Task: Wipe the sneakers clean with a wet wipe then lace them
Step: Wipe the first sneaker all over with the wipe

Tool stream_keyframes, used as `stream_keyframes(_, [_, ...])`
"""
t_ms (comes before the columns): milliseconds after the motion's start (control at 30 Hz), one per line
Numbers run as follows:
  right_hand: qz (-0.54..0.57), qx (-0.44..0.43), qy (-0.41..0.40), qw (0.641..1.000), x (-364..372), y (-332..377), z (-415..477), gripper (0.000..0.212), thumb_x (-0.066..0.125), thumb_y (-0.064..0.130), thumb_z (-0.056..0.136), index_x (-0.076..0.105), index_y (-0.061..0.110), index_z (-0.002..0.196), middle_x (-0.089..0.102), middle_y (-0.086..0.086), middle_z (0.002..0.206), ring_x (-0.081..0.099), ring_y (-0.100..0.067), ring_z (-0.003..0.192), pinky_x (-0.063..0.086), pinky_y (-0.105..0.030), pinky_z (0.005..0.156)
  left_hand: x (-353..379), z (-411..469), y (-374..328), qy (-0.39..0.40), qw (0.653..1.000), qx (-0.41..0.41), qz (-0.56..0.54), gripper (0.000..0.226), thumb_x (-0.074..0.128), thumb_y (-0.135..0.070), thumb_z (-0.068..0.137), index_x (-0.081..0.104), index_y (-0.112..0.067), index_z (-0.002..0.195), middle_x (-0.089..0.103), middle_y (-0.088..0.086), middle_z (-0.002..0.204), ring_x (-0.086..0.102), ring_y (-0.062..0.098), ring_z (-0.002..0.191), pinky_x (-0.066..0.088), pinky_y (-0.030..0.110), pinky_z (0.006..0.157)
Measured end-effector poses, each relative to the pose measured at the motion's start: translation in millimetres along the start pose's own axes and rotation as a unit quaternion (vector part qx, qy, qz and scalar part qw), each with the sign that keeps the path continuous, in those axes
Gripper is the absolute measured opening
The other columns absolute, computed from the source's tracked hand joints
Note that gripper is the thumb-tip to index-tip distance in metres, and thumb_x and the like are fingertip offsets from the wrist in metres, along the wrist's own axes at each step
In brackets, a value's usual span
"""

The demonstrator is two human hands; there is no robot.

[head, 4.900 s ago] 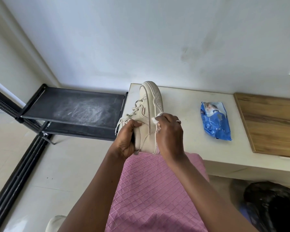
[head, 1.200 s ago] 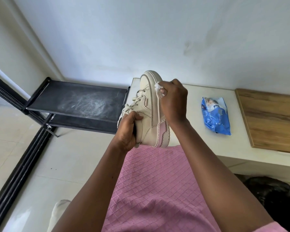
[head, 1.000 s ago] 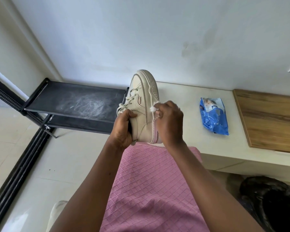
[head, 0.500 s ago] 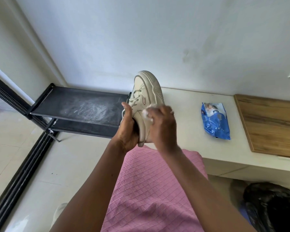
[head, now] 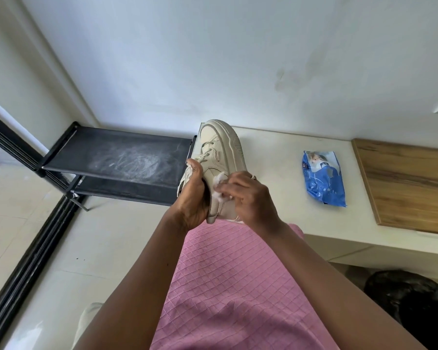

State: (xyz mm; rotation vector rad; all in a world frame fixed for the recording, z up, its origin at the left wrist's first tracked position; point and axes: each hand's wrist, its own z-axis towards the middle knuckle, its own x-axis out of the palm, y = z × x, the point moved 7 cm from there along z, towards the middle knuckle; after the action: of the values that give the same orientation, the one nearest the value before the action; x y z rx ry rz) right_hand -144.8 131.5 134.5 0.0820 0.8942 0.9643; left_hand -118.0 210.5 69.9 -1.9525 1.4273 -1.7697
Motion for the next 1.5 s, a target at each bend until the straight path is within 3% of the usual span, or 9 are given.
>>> stream_keyframes(100, [-0.011, 0.059, -0.017, 0.998, -0.4, -13.1, 22.5, 0.011, 0.067, 0.006, 0.074, 0.073, 0.002, 0.083, 0.065, -0.009, 0.073, 0.061, -0.024, 0.070, 0.052, -0.032, 0.059, 1.6, -0.2, 2.9, -0.018, 0.999, 0.002, 0.044, 0.081, 0.011, -0.069, 0.086, 0.049, -0.013, 0.131, 0.059, 0.016, 0.127, 0.055, 0.024, 0.121, 0.041, 0.037, 0.105])
stream_keyframes(267, [-0.007, 0.056, -0.033, 0.998, -2.8, 0.5, 32.7, 0.020, 0.055, 0.008, 0.083, 0.073, 0.000, 0.087, 0.069, -0.009, 0.084, 0.061, -0.025, 0.082, 0.050, -0.029, 0.076, 9.6, 3.7, -3.2, -0.014, 1.000, 0.013, 0.016, 0.080, 0.021, -0.066, 0.085, 0.046, -0.006, 0.132, 0.061, 0.011, 0.121, 0.055, 0.017, 0.120, 0.045, 0.025, 0.101])
stream_keyframes(533, [-0.083, -0.097, 0.005, 0.992, -7.6, 13.6, -17.2, 0.021, 0.051, 0.001, 0.093, 0.072, -0.002, 0.095, 0.070, -0.012, 0.089, 0.063, -0.023, 0.088, 0.054, -0.031, 0.077, 3.1, 6.1, -13.7, -0.006, 0.999, -0.009, -0.034, 0.096, 0.010, -0.077, 0.082, 0.040, -0.003, 0.136, 0.055, 0.026, 0.128, 0.056, 0.034, 0.117, 0.049, 0.042, 0.095])
stream_keyframes(800, [-0.130, 0.103, -0.076, 0.983, -15.6, -16.6, 29.5, 0.004, 0.075, 0.007, 0.072, 0.072, 0.008, 0.075, 0.067, -0.005, 0.075, 0.061, -0.025, 0.070, 0.044, -0.026, 0.061, 7.6, 0.8, -3.2, -0.011, 0.993, 0.015, 0.117, 0.059, 0.032, -0.062, 0.081, 0.058, -0.021, 0.116, 0.066, 0.012, 0.116, 0.063, 0.025, 0.107, 0.053, 0.041, 0.089])
stream_keyframes(900, [-0.093, 0.063, -0.076, 0.991, -14.0, -4.4, 15.0, 0.010, 0.069, -0.002, 0.071, 0.072, 0.004, 0.079, 0.065, -0.007, 0.073, 0.059, -0.025, 0.070, 0.042, -0.024, 0.065, 0.6, 0.5, -3.6, -0.020, 0.995, 0.002, 0.095, 0.064, 0.026, -0.065, 0.085, 0.060, -0.021, 0.116, 0.063, 0.013, 0.122, 0.061, 0.027, 0.111, 0.052, 0.046, 0.090])
stream_keyframes(1000, [-0.070, -0.013, -0.042, 0.997, -2.0, 14.5, -5.8, 0.016, 0.063, -0.010, 0.077, 0.072, 0.000, 0.084, 0.066, -0.009, 0.077, 0.058, -0.023, 0.079, 0.049, -0.030, 0.071, -4.0, 1.3, -2.3, -0.028, 0.997, -0.011, 0.076, 0.076, 0.031, -0.074, 0.079, 0.066, -0.017, 0.116, 0.058, 0.016, 0.125, 0.063, 0.027, 0.099, 0.056, 0.035, 0.076])
stream_keyframes(1133, [-0.112, -0.121, 0.005, 0.986, 8.7, 29.8, -19.4, 0.023, 0.050, 0.003, 0.094, 0.072, -0.002, 0.091, 0.069, -0.011, 0.084, 0.059, -0.023, 0.084, 0.050, -0.033, 0.076, -10.6, 3.0, -2.6, -0.044, 0.999, -0.011, 0.019, 0.075, 0.032, -0.068, 0.081, 0.072, -0.010, 0.106, 0.065, 0.018, 0.116, 0.065, 0.025, 0.102, 0.041, 0.034, 0.097])
stream_keyframes(1333, [-0.097, 0.032, -0.053, 0.993, 9.0, 25.7, 6.3, 0.018, 0.058, 0.010, 0.083, 0.072, 0.001, 0.090, 0.065, -0.009, 0.079, 0.059, -0.024, 0.078, 0.049, -0.031, 0.074, -4.0, 2.7, 0.3, -0.038, 0.999, -0.018, -0.008, 0.075, 0.026, -0.064, 0.088, 0.069, -0.005, 0.104, 0.064, 0.014, 0.102, 0.067, 0.018, 0.089, 0.055, 0.024, 0.076])
stream_keyframes(1500, [-0.131, -0.097, 0.003, 0.987, 2.9, 35.5, -20.9, 0.039, 0.034, 0.006, 0.100, 0.071, -0.003, 0.092, 0.067, -0.012, 0.082, 0.054, -0.021, 0.086, 0.051, -0.032, 0.074, 0.9, -5.2, -6.9, -0.029, 0.999, -0.022, -0.010, 0.074, 0.023, -0.065, 0.089, 0.060, -0.008, 0.115, 0.068, 0.017, 0.107, 0.066, 0.029, 0.089, 0.059, 0.031, 0.062])
